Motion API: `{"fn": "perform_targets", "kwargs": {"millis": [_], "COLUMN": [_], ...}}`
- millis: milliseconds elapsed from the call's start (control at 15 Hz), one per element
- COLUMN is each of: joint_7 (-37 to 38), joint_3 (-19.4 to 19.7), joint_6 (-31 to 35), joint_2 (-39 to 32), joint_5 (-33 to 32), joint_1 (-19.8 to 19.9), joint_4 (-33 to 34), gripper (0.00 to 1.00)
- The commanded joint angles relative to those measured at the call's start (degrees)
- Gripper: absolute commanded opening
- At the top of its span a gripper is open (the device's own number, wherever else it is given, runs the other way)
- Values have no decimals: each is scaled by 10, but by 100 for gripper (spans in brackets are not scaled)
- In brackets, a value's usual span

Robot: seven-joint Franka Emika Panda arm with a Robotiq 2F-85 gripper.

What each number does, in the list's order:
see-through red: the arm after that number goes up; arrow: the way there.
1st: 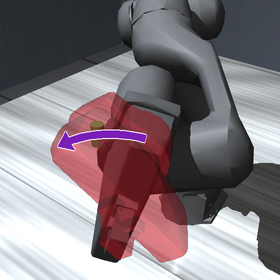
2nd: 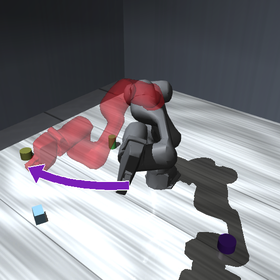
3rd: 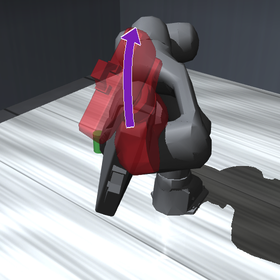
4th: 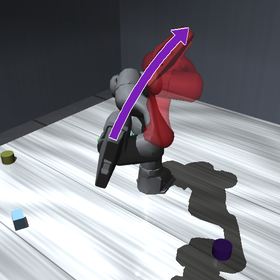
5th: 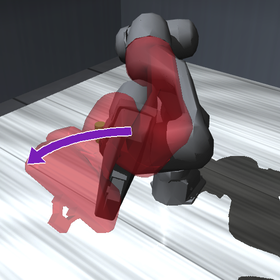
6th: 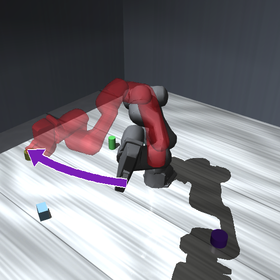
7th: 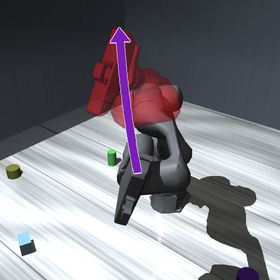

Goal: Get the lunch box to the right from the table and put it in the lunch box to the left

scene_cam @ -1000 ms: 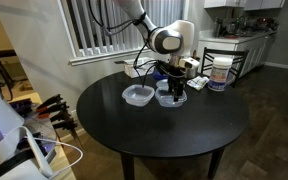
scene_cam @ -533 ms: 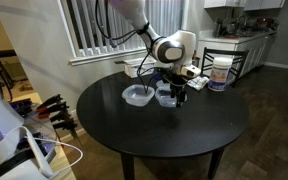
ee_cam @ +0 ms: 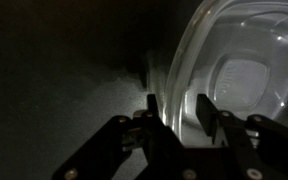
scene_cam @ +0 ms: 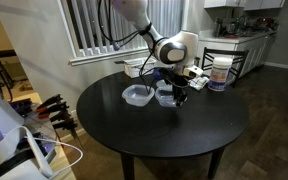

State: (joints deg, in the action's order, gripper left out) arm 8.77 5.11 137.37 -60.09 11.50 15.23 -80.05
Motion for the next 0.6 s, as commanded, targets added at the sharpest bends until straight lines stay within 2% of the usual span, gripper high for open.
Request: {"fn": "perform_targets", "kwargs": {"millis": [0,133,200,533], "joint_7": [-25,-24,-24,-36], "joint_3": [-11,-8,-7,-1], "joint_6": [-13,-13,-14,-13], "joint_2": [8,9,11,49], "joint_5": [5,1,0,-8], "joint_1": [11,7,6,0], "joint_4": [5,8,8,-16], "gripper": [15,3,1,1]}}
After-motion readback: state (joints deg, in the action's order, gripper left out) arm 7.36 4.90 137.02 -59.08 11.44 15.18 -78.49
